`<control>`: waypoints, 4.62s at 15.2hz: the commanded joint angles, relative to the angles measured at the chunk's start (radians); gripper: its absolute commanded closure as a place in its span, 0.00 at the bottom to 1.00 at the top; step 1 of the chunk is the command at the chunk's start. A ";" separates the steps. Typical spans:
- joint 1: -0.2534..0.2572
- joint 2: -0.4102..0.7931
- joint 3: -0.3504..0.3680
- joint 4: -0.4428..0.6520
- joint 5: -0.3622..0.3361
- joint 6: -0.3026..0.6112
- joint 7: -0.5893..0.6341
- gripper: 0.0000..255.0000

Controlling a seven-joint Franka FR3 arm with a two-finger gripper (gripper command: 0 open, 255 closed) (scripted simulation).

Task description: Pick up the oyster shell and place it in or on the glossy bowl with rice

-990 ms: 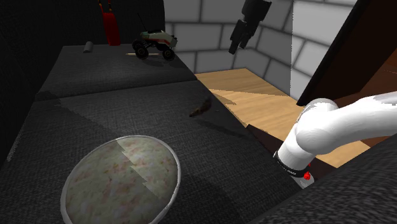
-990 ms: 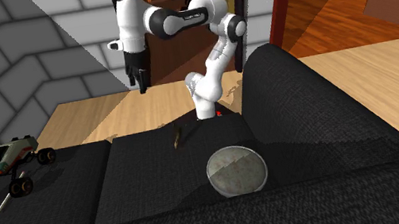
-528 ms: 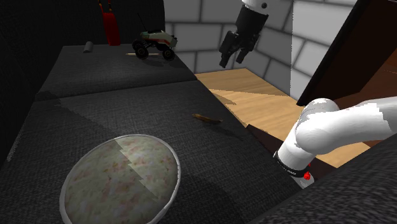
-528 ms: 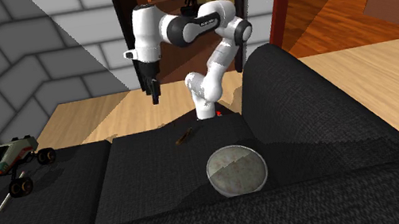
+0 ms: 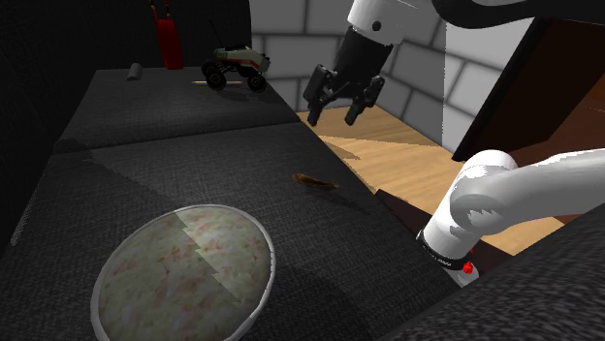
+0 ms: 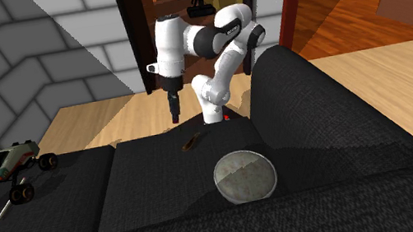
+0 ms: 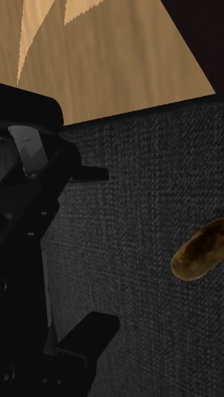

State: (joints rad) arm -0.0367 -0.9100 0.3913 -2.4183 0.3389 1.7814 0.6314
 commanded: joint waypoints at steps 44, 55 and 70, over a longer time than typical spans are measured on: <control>0.145 0.272 0.127 -0.039 -0.065 0.055 -0.355 0.00; 0.143 0.269 0.120 -0.034 -0.068 0.046 -0.361 1.00; 0.133 0.264 0.089 0.113 -0.093 -0.106 -0.353 1.00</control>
State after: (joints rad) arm 0.0967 -0.6442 0.4825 -2.3161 0.2477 1.6888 0.2775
